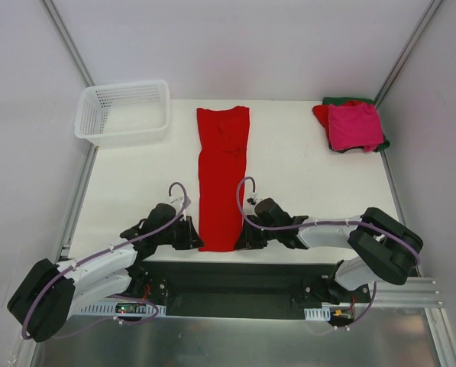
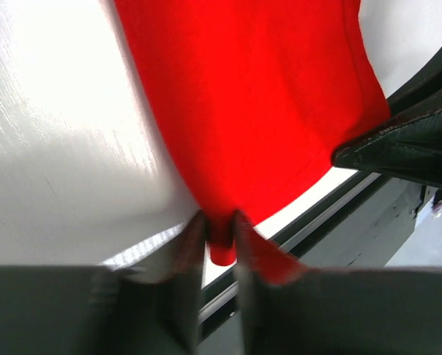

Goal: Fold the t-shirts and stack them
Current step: Grab the bottom of the folded rectangular tshirt with both arms, then fold the folded rectangular tshirt in 1/3 of the way

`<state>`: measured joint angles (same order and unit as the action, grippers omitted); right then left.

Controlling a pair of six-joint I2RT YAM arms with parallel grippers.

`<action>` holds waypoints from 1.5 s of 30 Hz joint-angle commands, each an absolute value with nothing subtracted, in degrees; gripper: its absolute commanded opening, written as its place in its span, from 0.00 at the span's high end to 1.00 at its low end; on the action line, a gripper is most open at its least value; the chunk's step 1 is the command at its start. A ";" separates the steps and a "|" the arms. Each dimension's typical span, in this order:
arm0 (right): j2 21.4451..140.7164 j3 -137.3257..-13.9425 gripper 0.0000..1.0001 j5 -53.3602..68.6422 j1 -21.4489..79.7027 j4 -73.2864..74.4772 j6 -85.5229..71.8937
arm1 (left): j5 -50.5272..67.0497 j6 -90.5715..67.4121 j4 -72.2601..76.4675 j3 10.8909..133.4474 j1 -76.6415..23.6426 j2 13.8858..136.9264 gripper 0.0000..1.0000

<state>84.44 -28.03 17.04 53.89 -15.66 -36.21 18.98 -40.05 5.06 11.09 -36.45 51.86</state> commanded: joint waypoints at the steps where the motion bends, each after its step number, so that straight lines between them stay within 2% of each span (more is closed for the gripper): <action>1: 85.25 -27.69 0.83 14.68 54.49 -11.34 -35.16 | 19.25 -40.34 6.68 10.63 -37.09 53.00 0.91; 4: 84.90 -28.03 0.86 14.33 54.67 -10.29 -34.54 | 19.16 -40.17 6.94 10.63 -37.09 53.44 1.00; 18: 80.86 -37.34 0.99 8.18 58.53 6.39 -27.78 | 21.18 -40.60 6.33 13.35 -37.09 49.40 1.00; 28: 74.80 -44.12 0.99 2.03 60.21 17.92 -24.79 | 20.83 -37.97 -4.13 23.37 -37.09 43.24 1.00; 45: 72.59 -58.53 0.99 -6.06 57.58 27.95 -18.20 | 16.97 -33.84 -6.24 31.19 -37.09 48.69 1.00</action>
<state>73.52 -53.69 -3.38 59.29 25.36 -21.71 19.25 -36.47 -6.57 27.29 -36.80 47.00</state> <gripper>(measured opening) 0.056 0.020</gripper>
